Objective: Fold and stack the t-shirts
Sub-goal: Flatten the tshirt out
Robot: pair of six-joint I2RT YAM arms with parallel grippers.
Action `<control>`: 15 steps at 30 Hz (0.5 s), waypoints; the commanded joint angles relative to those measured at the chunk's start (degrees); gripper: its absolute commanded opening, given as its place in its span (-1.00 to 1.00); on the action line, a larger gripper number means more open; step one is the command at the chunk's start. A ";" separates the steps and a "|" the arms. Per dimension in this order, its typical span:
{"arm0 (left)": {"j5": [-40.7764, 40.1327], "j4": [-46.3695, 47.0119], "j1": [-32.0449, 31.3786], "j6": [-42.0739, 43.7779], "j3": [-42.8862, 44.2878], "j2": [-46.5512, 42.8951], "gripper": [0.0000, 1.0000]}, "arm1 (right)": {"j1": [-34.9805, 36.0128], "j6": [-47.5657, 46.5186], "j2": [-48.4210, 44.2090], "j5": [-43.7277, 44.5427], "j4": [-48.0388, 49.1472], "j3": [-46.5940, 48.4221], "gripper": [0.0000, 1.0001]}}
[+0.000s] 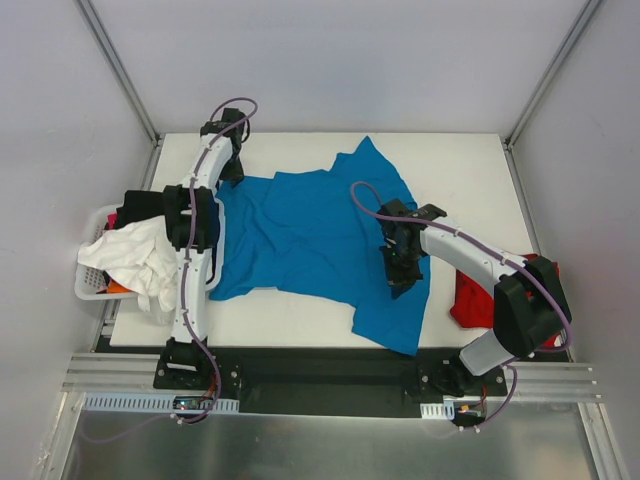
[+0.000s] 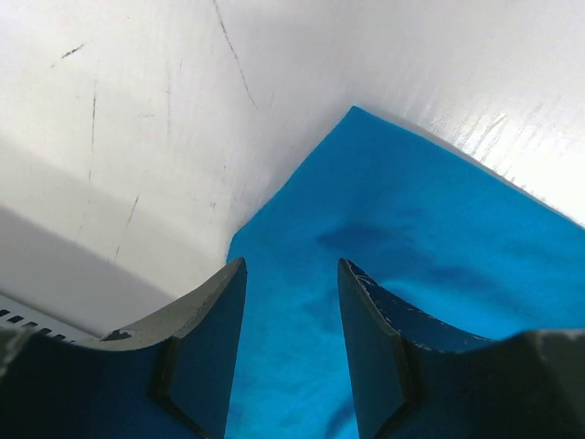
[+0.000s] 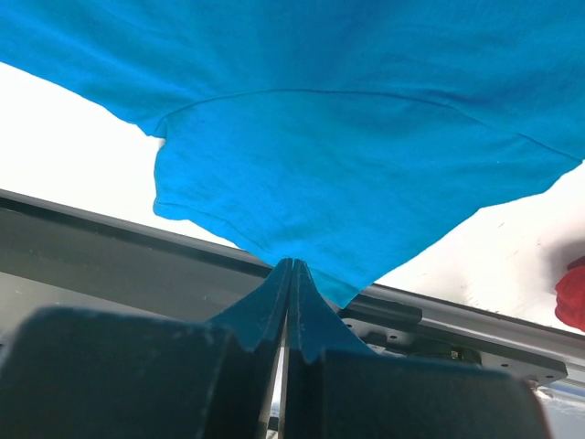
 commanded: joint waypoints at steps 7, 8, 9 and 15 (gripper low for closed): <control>23.99 1.89 -2.76 -0.07 -14.95 -15.58 -0.09 | 0.15 0.55 2.02 -1.99 0.35 3.53 -0.98; 25.31 2.15 -3.90 -0.59 -17.76 -16.72 -0.10 | 0.23 0.72 2.02 -1.99 0.61 3.53 -0.98; 25.15 2.77 -4.43 -0.85 -23.79 -19.17 -0.10 | 0.23 0.99 2.10 -2.16 0.88 3.53 -0.98; 20.51 5.94 -5.67 -0.60 -32.82 -21.05 -0.11 | 0.50 1.69 1.05 -2.52 2.29 1.69 -0.98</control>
